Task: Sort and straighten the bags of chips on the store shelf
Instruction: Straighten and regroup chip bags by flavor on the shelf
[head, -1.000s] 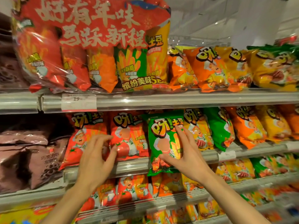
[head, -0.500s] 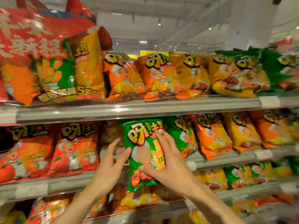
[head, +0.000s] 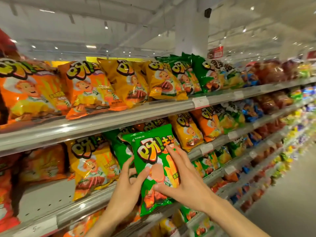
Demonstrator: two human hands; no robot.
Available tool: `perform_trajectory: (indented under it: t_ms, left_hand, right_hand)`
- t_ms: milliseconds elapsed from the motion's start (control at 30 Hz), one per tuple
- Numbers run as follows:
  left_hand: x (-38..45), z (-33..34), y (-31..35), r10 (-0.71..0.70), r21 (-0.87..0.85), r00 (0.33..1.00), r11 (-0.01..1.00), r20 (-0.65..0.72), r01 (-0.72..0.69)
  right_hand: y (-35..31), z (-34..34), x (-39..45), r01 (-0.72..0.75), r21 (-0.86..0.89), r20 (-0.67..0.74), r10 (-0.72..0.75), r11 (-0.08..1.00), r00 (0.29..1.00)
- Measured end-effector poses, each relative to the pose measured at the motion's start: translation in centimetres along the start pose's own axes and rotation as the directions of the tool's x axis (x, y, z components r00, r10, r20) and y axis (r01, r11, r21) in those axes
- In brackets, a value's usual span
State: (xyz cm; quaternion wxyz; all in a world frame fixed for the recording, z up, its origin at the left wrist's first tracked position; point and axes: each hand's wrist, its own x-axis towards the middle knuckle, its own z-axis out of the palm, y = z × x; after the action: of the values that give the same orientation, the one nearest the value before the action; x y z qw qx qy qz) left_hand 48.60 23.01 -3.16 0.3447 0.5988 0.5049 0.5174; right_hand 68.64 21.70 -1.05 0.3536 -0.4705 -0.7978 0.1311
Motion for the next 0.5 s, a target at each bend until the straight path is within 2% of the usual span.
perform_trajectory:
  t_ms: [300, 500]
  left_hand:
    - [1.6, 8.7, 0.5, -0.027, -0.036, 0.986, 0.999, 0.164, 0.033]
    - [4.0, 16.4, 1.8, -0.011, -0.071, 0.985, 0.997, 0.170, 0.024]
  right_hand:
    - [5.9, -4.6, -3.2, -0.125, -0.012, -0.066, 0.124, 0.992, 0.990]
    - [13.1, -8.3, -3.2, -0.172, 0.016, -0.070, 0.173, 0.985, 0.982]
